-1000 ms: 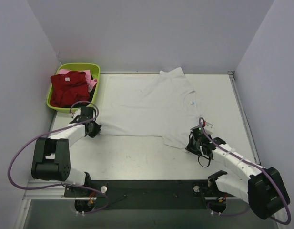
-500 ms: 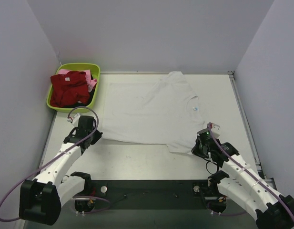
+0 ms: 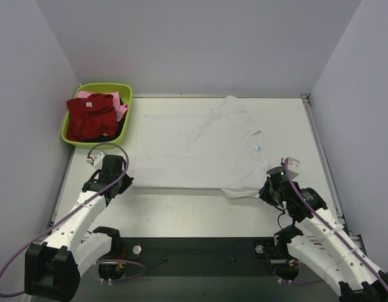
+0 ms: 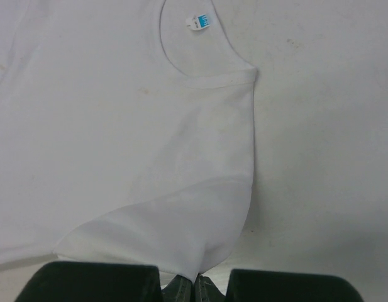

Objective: Fold and stack the t-shirts

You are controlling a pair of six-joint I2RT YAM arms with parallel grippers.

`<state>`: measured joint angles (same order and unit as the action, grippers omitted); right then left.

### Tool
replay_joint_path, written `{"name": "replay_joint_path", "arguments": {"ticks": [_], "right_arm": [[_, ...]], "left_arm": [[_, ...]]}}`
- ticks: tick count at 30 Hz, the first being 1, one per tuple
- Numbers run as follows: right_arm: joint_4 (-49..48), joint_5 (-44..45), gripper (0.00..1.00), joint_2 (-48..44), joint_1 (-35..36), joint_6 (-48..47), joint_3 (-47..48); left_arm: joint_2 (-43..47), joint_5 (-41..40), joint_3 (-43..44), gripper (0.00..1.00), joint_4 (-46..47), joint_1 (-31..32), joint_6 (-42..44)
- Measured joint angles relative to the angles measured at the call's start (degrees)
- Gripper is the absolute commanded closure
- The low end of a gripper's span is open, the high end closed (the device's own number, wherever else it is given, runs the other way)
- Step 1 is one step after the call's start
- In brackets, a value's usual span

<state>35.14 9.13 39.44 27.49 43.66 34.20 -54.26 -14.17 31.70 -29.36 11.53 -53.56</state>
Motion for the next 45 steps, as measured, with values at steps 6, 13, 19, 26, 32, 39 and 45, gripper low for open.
{"name": "replay_joint_path", "arguments": {"ticks": [6, 13, 19, 26, 32, 39, 45], "right_arm": [[0.57, 1.73, 1.0, 3.63, -0.02, -0.87, 3.26], [-3.17, 2.14, 1.0, 12.28, -0.63, -3.08, 7.41], [-7.04, 1.4, 1.0, 19.34, -2.78, -4.79, 10.86], [-10.1, -0.94, 1.0, 25.22, -7.08, -6.43, 15.26], [-11.39, -2.58, 1.0, 30.82, -8.5, -7.37, 20.74], [-12.92, -3.61, 1.0, 36.89, -9.25, -7.87, 25.94], [-13.81, -4.07, 1.0, 42.03, -10.14, -8.0, 28.28]], "left_arm": [[-3.63, 0.0, 0.11, 1.0, 0.83, 0.0, 0.2], [-11.47, 0.0, 3.45, 1.0, 2.84, 0.0, 0.28], [-15.45, 0.0, 8.33, 1.0, 4.15, 0.0, 0.39], [-17.29, -0.22, 12.33, 1.0, 4.46, 0.0, 0.44], [-19.54, -0.48, 13.68, 1.0, 4.7, -0.22, 0.63], [-23.61, -0.96, 14.6, 1.0, 5.29, -0.76, 0.42], [-27.36, -1.03, 17.22, 1.0, 5.84, -1.27, -0.02]]}}
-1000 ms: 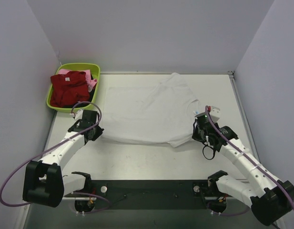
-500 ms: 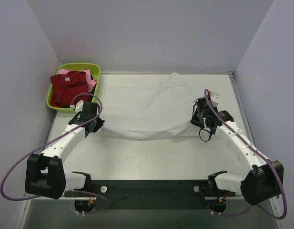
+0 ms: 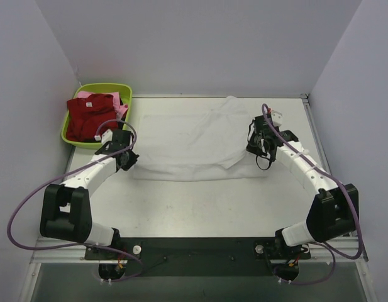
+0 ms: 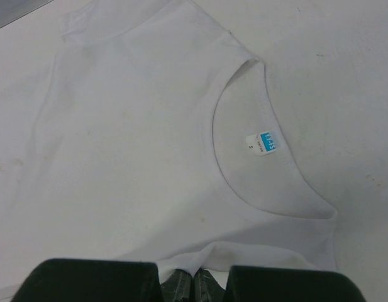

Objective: Fold and stack the t-shirts

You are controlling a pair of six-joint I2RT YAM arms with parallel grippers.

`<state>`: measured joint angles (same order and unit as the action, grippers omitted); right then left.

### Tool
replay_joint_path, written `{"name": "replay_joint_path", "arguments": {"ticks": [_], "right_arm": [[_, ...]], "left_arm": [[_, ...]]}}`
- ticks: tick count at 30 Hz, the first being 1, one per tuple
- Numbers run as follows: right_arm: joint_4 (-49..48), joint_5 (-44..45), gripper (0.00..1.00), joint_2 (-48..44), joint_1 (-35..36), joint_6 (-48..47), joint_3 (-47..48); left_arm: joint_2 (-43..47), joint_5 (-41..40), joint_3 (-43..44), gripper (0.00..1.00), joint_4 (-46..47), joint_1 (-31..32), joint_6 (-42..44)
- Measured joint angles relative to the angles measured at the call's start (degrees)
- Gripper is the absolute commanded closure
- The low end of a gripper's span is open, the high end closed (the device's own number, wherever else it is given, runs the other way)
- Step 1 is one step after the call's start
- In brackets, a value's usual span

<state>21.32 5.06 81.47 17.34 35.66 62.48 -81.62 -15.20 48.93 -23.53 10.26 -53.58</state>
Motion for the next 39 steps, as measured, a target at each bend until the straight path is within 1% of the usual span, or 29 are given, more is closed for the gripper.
{"name": "replay_joint_path", "arguments": {"ticks": [10, 24, 25, 27, 28, 29, 30, 31, 32, 33, 35, 36, 38, 39], "right_arm": [[-1.68, -0.87, 1.0, 8.68, -1.07, -0.17, 4.0], [-2.91, -1.46, 1.0, 19.63, -2.12, -0.22, 12.87], [-3.06, -1.49, 1.0, 20.11, -2.25, -0.22, 13.16], [-3.08, -1.46, 0.96, 21.35, -2.43, -0.24, 14.23], [-3.1, -1.49, 0.93, 21.94, -2.49, -0.22, 14.69], [-3.13, -1.49, 0.92, 22.49, -2.64, -0.22, 15.17], [-3.13, -1.49, 0.89, 23.17, -2.71, -0.22, 15.63], [-3.23, -1.46, 0.79, 23.69, -2.75, -0.24, 15.93], [-3.28, -1.44, 0.76, 24.26, -2.75, -0.28, 16.2], [-3.32, -1.46, 0.66, 24.7, -2.75, -0.24, 16.31], [-3.41, -1.31, 0.55, 25.27, -2.78, -0.46, 16.48], [-3.43, -1.2, 0.41, 25.27, -2.8, -0.57, 16.48], [-3.74, -0.83, 0.24, 25.27, -2.8, -0.83, 16.52], [-4.02, -0.55, 0.1, 25.27, -2.8, -0.98, 16.59]], "left_arm": [[-5.01, 0.02, 4.04, 1.0, 1.29, -1.14, -0.13], [-10.43, 0.42, 4.39, 1.0, 3.21, -2.19, -0.31], [-10.73, 0.42, 4.39, 0.98, 3.28, -2.19, -0.33], [-11.3, 0.42, 4.42, 0.77, 3.52, -2.19, -0.37], [-11.63, 0.42, 4.5, 0.65, 3.58, -2.19, -0.42], [-11.91, 0.39, 4.63, 0.47, 3.67, -2.21, -0.46], [-12.15, 0.42, 4.74, 0.41, 3.8, -2.23, -0.48], [-12.26, 0.39, 4.81, 0.35, 3.93, -2.25, -0.57], [-12.28, 0.37, 4.83, 0.2, 4.13, -2.29, -0.92], [-12.28, 0.31, 4.92, 0.14, 4.22, -2.34, -1.27], [-12.28, 0.2, 5.03, 0.11, 4.61, -2.45, -1.4], [-12.28, 0.09, 5.22, 0.09, 4.68, -2.49, -1.73], [-12.28, -0.02, 5.66, 0.09, 4.72, -2.49, -1.77], [-12.28, -0.02, 5.86, 0.08, 4.72, -2.49, -1.81]]}}
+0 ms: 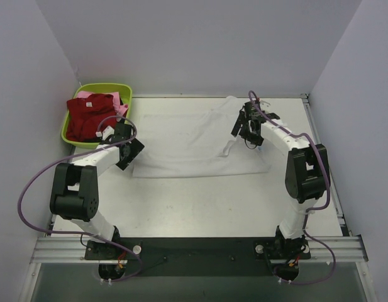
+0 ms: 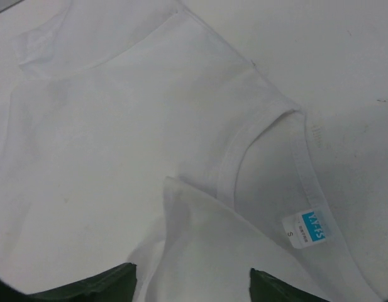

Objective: Fold and stack the t-shirts

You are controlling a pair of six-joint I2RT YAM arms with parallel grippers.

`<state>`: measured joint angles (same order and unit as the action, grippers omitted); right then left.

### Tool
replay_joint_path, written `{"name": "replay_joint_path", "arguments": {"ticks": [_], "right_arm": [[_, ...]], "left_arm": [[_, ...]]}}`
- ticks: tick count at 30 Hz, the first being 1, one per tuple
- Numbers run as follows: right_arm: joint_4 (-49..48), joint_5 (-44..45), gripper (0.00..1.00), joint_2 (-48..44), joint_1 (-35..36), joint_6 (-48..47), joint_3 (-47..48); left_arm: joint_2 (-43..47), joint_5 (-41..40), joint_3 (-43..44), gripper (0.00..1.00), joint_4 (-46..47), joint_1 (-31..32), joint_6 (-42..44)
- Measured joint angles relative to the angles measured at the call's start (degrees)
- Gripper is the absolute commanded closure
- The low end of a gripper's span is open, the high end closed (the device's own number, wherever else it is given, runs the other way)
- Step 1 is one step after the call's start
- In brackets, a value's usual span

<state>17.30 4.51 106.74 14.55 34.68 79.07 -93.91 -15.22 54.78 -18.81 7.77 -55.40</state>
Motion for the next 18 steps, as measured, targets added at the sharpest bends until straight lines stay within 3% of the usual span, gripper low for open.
{"name": "replay_joint_path", "arguments": {"ticks": [3, 11, 18], "right_arm": [[-0.68, 0.83, 0.0, 0.0, 0.0, -0.48, 0.02], [-3.34, 2.27, 0.0, -4.04, 0.52, -0.87, -3.72], [-2.56, 3.56, 0.0, -13.7, 5.31, -1.57, -10.67]], "left_arm": [[0.02, -0.02, 0.33, 0.07, 0.2, 0.0, 0.0], [8.15, 0.46, -0.7, 0.06, 0.35, 1.03, 0.11], [13.99, 1.42, -1.86, 0.06, 0.42, 8.13, 1.07]]}}
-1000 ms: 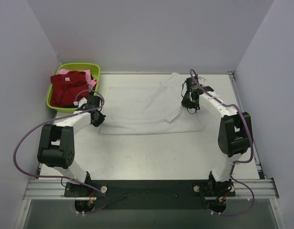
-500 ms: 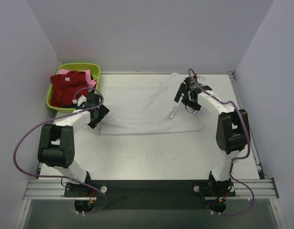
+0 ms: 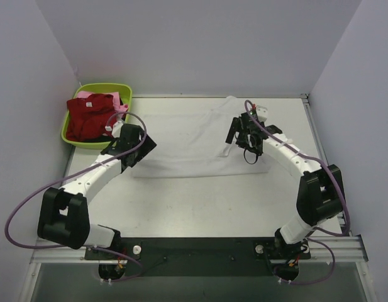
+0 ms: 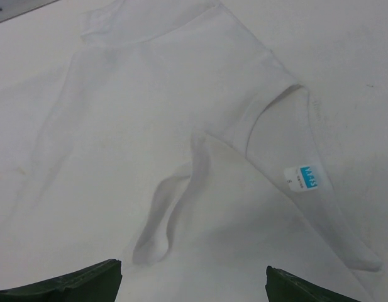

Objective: Fold and stack the t-shirts

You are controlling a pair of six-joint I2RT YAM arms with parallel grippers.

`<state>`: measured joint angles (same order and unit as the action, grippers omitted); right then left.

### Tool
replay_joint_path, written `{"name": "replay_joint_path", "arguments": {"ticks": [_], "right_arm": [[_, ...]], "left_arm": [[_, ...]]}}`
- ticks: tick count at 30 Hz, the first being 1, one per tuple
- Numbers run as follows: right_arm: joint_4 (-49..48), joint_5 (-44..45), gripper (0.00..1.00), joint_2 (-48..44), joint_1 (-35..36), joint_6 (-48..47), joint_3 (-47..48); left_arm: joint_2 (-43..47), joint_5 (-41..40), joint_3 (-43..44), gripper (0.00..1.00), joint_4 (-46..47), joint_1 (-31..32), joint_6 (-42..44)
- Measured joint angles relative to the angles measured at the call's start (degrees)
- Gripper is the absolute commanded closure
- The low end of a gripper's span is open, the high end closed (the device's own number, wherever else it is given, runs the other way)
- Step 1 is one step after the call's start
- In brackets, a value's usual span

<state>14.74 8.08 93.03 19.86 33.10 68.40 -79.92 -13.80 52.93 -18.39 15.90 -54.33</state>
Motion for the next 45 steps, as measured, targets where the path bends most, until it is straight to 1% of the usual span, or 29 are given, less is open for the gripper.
{"name": "replay_joint_path", "arguments": {"ticks": [3, 5, 11, 21, 32, 45], "right_arm": [[-0.22, 0.02, 0.0, -1.66, 2.62, -0.11, -2.82], [-0.9, -0.76, 0.0, -1.46, 3.04, -0.15, -4.5], [-2.19, -3.21, 0.0, 1.97, 2.62, -0.11, -5.31], [-3.69, -6.47, 0.0, 8.81, 3.13, 0.0, 0.28], [-5.11, -9.51, 0.0, 14.14, 3.3, 2.03, 4.22], [-6.12, -10.97, 0.0, 19.37, 4.24, 4.66, 9.55]], "left_arm": [[-0.33, 0.33, -2.27, 0.06, 0.83, 3.56, 0.52], [-1.57, 0.87, -3.82, 0.06, 2.12, 4.68, 0.74], [-7.52, 2.38, -5.25, 0.06, 6.8, 4.74, 2.03], [-12.2, 3.1, -5.14, 0.06, 11.5, 4.74, 3.74], [-12.46, 3.17, -5.11, 0.06, 12.55, 4.72, 3.82], [-11.87, 3.17, -5.88, 0.06, 12.76, 3.52, 4.31]]}}
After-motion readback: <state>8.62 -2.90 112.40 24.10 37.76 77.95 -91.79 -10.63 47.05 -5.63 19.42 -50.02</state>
